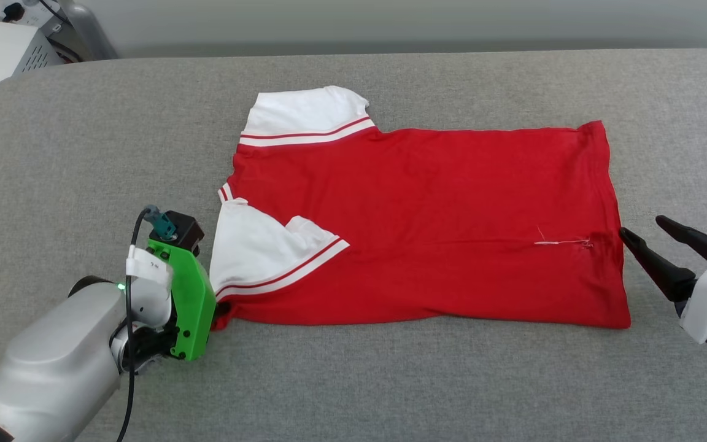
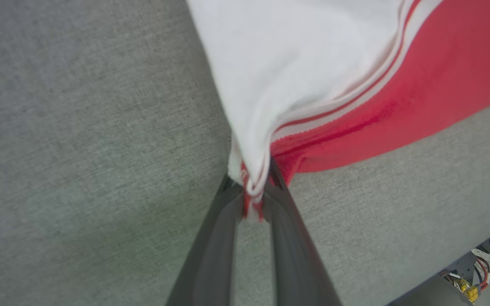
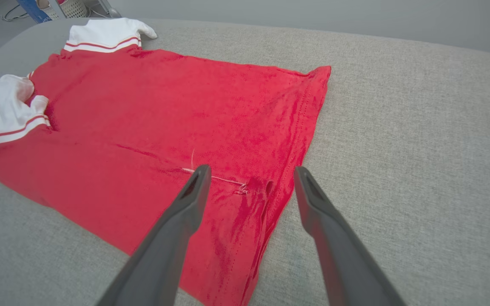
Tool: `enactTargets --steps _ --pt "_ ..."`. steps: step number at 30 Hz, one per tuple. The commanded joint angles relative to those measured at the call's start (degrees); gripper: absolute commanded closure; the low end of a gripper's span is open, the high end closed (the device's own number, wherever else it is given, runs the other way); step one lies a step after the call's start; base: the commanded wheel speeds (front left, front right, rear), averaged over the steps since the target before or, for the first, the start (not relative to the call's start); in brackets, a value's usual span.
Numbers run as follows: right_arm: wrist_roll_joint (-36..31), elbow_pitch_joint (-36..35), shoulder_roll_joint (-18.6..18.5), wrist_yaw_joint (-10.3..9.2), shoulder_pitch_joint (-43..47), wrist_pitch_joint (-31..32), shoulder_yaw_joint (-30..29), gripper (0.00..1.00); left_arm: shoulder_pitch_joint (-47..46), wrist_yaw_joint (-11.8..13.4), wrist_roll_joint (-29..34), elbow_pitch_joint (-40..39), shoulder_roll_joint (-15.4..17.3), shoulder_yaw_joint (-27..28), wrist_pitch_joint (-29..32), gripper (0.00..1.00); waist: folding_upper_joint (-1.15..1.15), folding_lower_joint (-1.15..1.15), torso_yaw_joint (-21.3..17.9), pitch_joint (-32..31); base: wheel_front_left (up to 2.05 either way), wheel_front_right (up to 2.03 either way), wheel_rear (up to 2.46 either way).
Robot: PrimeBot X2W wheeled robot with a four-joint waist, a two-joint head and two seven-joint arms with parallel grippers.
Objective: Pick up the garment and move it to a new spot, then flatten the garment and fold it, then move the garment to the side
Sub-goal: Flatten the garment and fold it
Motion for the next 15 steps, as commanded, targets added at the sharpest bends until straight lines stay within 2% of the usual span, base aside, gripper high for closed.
enactTargets --steps 1,5,9,15 --pt "-0.4 -1.0 -1.2 -0.04 0.5 2.1 -0.4 0.0 0.4 0.0 0.6 -0.3 0.4 -0.2 -0.9 1.0 0.0 0.0 0.2 -0.6 0.0 0.0 0.0" --pt "0.2 -4.1 -4.9 -0.04 0.6 12.5 -1.4 0.0 0.1 -0.1 2.4 -3.9 2.6 -0.7 -2.9 1.0 0.0 0.0 0.3 -1.4 0.0 0.0 0.0" --pt "0.7 -5.3 -7.0 -0.04 0.4 22.2 -2.8 0.0 0.7 -0.1 3.1 -7.3 3.9 -0.8 -4.2 1.0 0.0 0.0 0.5 -1.5 0.0 0.0 0.0" --pt "0.1 -4.9 -5.4 -0.04 0.1 31.2 -4.5 0.0 1.0 1.4 4.3 -11.3 4.3 -1.1 -5.1 1.0 0.0 0.0 1.6 -0.6 0.0 0.0 0.0"
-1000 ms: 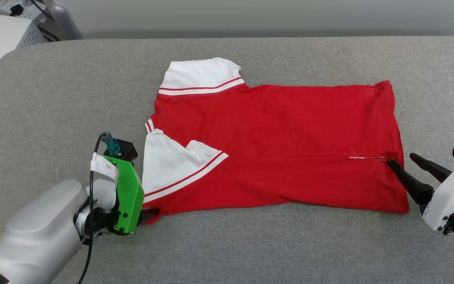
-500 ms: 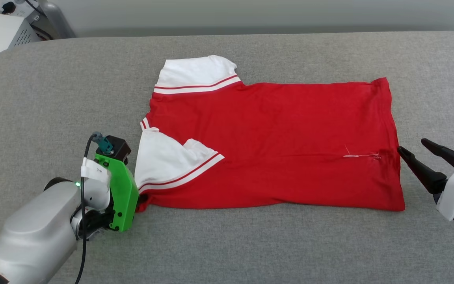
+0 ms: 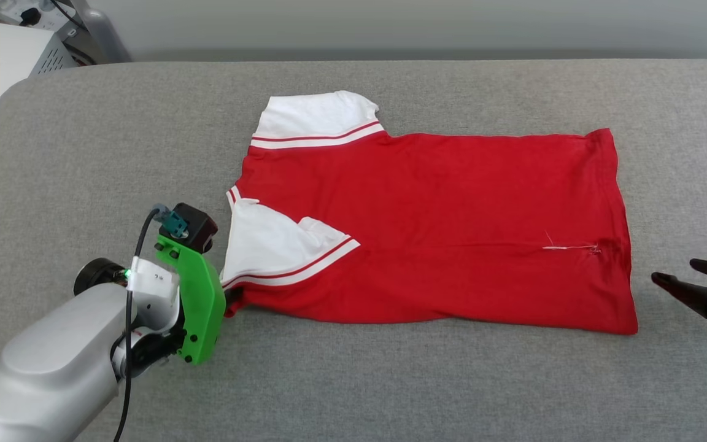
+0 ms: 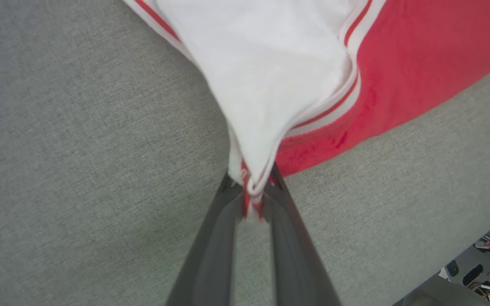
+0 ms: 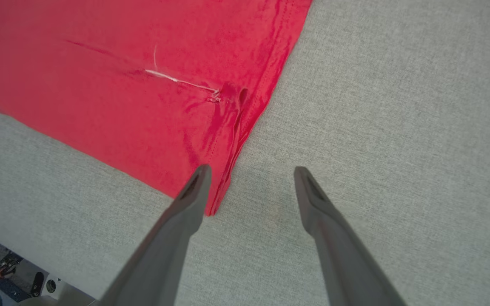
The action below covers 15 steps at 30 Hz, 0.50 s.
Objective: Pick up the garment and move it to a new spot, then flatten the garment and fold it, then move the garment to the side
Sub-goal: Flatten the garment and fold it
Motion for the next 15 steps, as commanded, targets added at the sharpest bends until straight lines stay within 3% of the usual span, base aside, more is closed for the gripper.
enactTargets --steps 1,8,12,15 --pt "-0.5 0.3 1.3 -0.04 0.1 1.0 -0.4 0.0 0.8 0.5 0.4 -0.5 0.2 0.1 -0.4 1.0 0.0 0.0 0.6 0.6 0.0 0.0 0.0" --pt "-4.3 6.3 7.5 -0.04 0.9 3.8 -1.1 0.0 0.2 1.6 1.5 -1.7 -0.3 0.2 -1.5 1.0 0.0 0.0 1.9 2.5 0.0 0.0 0.0" --pt "-2.9 11.3 12.0 -0.04 3.5 4.3 -1.3 0.0 0.5 1.5 1.5 -1.3 -0.8 0.0 -2.1 1.0 0.0 0.0 2.4 3.1 0.0 0.0 0.0" --pt "-4.2 13.5 13.3 -0.04 4.9 4.3 -0.1 0.0 1.0 1.3 1.4 -0.6 -1.0 -0.1 -2.5 1.0 0.0 0.0 2.5 3.2 0.0 0.0 0.0"
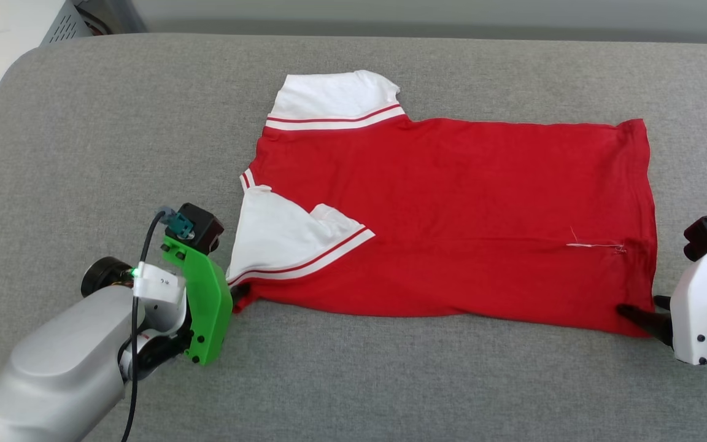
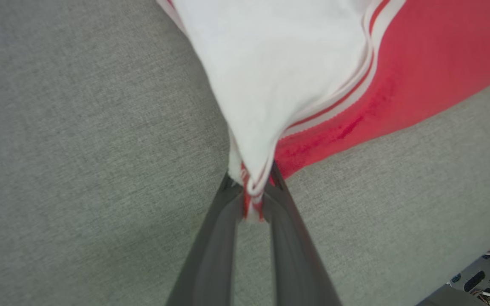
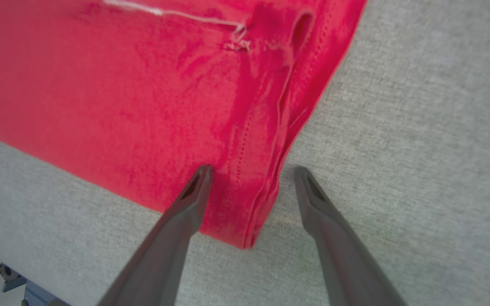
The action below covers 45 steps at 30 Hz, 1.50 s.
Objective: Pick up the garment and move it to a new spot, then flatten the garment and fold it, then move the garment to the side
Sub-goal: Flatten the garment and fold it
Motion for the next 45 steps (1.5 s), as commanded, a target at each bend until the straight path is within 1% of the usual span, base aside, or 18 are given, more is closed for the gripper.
enactTargets --steps 1,2,3,4,11,12,15,21,24,28,31,35,40,44,45 --pt "-0.2 1.4 2.3 0.01 3.1 0.7 1.9 0.0 1.1 -0.2 0.2 0.6 -0.3 0.0 -0.6 1.0 0.0 0.0 -0.1 0.0 0.0 0.0 0.0" --pt "0.1 1.7 2.6 0.01 3.3 0.6 1.9 0.16 1.4 -0.2 0.1 0.8 -0.2 0.0 -0.7 1.0 0.0 0.0 -0.2 -0.1 0.0 0.0 0.0" --pt "0.1 1.8 2.7 0.01 3.3 0.0 1.8 0.85 1.6 -0.3 0.0 1.1 -0.2 -0.1 -0.8 1.0 0.0 0.0 -0.4 -0.2 0.0 0.0 0.0" --pt "0.1 1.9 2.8 0.01 3.3 -0.3 1.8 1.0 1.9 -0.4 -0.1 1.4 -0.1 -0.2 -0.8 1.0 0.0 0.0 -0.6 -0.4 0.0 0.0 0.0" --pt "-0.2 -1.0 1.0 0.01 2.6 -5.0 0.2 1.0 3.7 -0.9 -1.0 2.2 0.8 -0.3 -2.1 1.0 0.0 0.0 -1.6 -2.7 0.0 0.0 0.0" --pt "0.3 -3.4 -0.4 0.01 3.4 -6.2 -0.9 1.0 4.3 -0.8 -0.9 1.3 1.8 -0.3 -2.6 1.0 0.0 0.0 -1.6 -4.1 0.0 0.0 0.0" --pt "0.8 -5.9 -1.8 0.01 5.1 -6.9 -2.1 1.0 5.0 -0.5 -1.1 -0.5 3.0 -0.2 -2.7 1.0 0.0 0.0 -1.6 -5.4 0.0 0.0 0.0" --pt "1.5 -11.3 -4.0 0.01 10.5 -7.8 -5.3 1.0 7.8 1.5 -1.7 -7.2 6.5 -0.8 -1.7 1.0 0.0 0.0 -1.2 -7.2 0.0 0.0 0.0" --pt "1.6 -13.7 -5.1 0.01 13.7 -7.6 -7.7 1.0 9.3 3.0 -1.9 -11.0 8.3 -1.1 -1.2 1.0 0.0 0.0 -1.2 -7.6 0.0 0.0 0.0" --pt "1.6 -15.9 -5.7 0.01 17.4 -6.4 -10.7 1.0 10.9 4.7 -2.4 -14.9 9.9 -1.4 -0.6 1.0 0.0 0.0 -1.2 -7.6 0.0 0.0 0.0" --pt "1.0 -17.1 -5.4 0.01 19.3 -5.0 -13.0 1.0 11.6 6.0 -2.3 -16.5 10.4 -1.7 -0.3 1.0 0.0 0.0 -1.4 -6.7 0.0 0.0 0.0" --pt "-1.5 -16.6 -3.8 0.01 19.8 -3.1 -14.4 1.0 11.9 6.7 -3.1 -15.7 9.5 -1.7 0.0 1.0 0.0 0.0 -1.7 -5.1 0.0 0.0 0.0" --pt "-4.1 -13.9 -0.6 0.01 18.4 -0.9 -14.6 1.0 11.5 6.3 -3.4 -11.7 7.9 -1.7 -0.1 1.0 0.0 0.0 -2.0 -3.4 0.0 0.0 0.0" --pt "-5.3 -11.7 1.2 0.01 17.8 -0.9 -14.1 1.0 11.5 5.6 -3.7 -9.2 6.8 -1.7 -0.6 1.0 0.0 0.0 -1.8 -3.1 0.0 0.0 0.0" --pt "-5.3 -11.4 1.6 0.01 17.8 -1.1 -14.2 0.98 11.6 5.5 -3.8 -8.8 6.6 -1.6 -0.9 1.0 0.0 0.0 -1.8 -3.2 0.0 0.0 0.0"
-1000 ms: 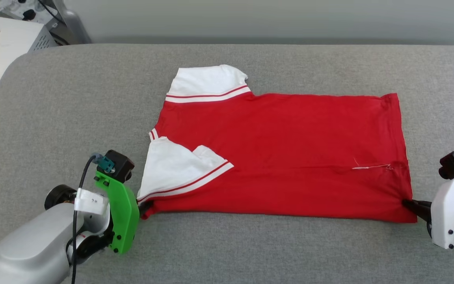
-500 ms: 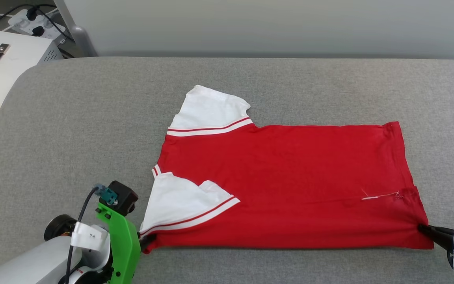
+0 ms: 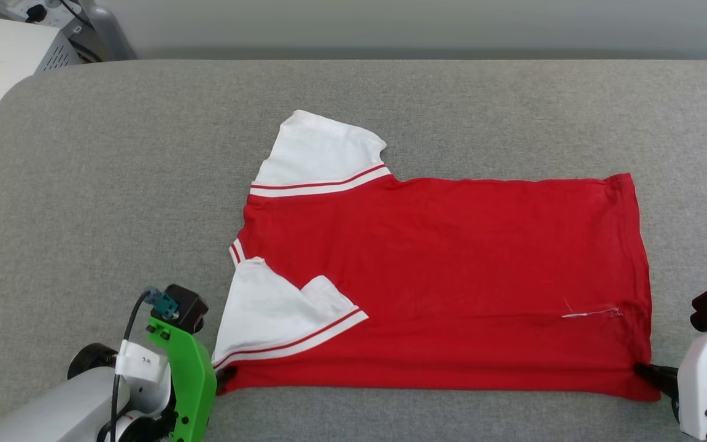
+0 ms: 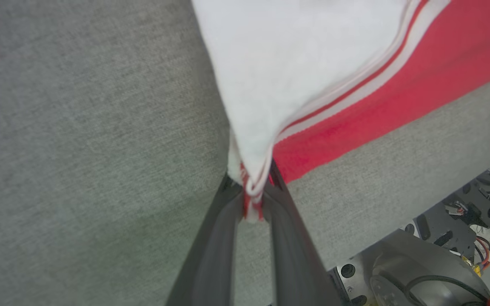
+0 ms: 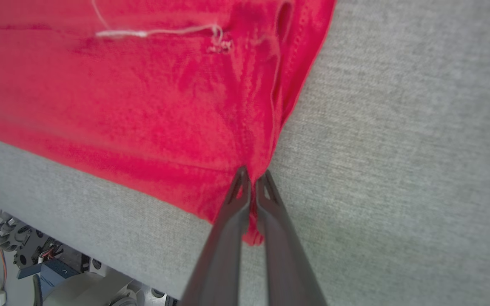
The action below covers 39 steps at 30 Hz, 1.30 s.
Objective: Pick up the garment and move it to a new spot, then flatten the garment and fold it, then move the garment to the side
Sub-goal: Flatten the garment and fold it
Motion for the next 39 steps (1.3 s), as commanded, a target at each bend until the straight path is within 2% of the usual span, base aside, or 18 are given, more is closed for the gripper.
enactTargets --steps 1,2,3,12,17,24,29,33,36,39 --pt "-0.4 0.7 0.5 -0.04 -0.5 -0.8 0.1 0.68 0.5 -0.1 -0.3 0.8 -0.2 0.4 -0.6 0.82 0.0 0.0 0.2 -0.3 0.0 0.0 0.0" --pt "-0.4 0.6 0.8 -0.04 -0.6 -1.6 -0.1 0.21 0.5 -0.1 -0.4 0.9 -0.1 0.6 -0.9 0.57 0.0 0.0 0.2 -0.5 0.0 0.0 0.0" --pt "-0.3 0.6 1.1 -0.04 -0.5 -2.5 -0.5 0.0 0.4 0.0 -0.4 0.8 0.2 1.2 -1.8 0.0 0.0 0.0 0.2 -0.9 0.0 0.0 0.0" --pt "-2.2 -3.5 0.9 -0.04 -0.5 -11.4 -5.3 0.0 -3.1 1.1 0.5 -5.0 6.2 6.5 -6.6 0.0 0.0 0.0 0.0 -3.3 0.0 0.0 0.0" --pt "-5.3 -6.8 2.5 -0.04 -2.5 -18.9 -8.8 0.0 -7.8 3.0 5.4 -6.0 6.9 9.9 -12.4 0.0 0.0 0.0 -0.9 -2.5 0.0 0.0 0.0" --pt "-12.8 -10.2 8.3 -0.04 -5.9 -28.4 -14.6 0.0 -16.9 3.8 9.0 -2.2 2.0 13.2 -15.7 0.0 0.0 0.0 -3.6 2.6 0.0 0.0 0.0" --pt "-18.1 -13.9 12.9 -0.04 -7.6 -30.7 -16.4 0.0 -24.7 1.7 11.0 2.5 -1.6 13.6 -14.5 0.0 0.0 0.0 -6.3 7.3 0.0 0.0 0.0" --pt "-19.7 -15.9 13.4 -0.04 -9.2 -30.6 -16.0 0.0 -31.8 -1.2 11.6 7.8 -4.5 13.2 -10.6 0.0 0.0 0.0 -8.2 11.2 0.0 0.0 0.0" --pt "-20.4 -16.9 13.4 -0.04 -10.7 -30.6 -15.5 0.0 -36.8 -3.7 10.6 12.8 -6.8 12.2 -4.8 0.0 0.0 0.0 -9.4 14.0 0.0 0.0 0.0" --pt "-20.8 -17.8 14.0 -0.04 -11.9 -29.8 -14.8 0.0 -41.2 -5.1 10.4 17.7 -8.1 10.4 2.1 0.0 0.0 0.0 -10.4 16.1 0.0 0.0 0.0"
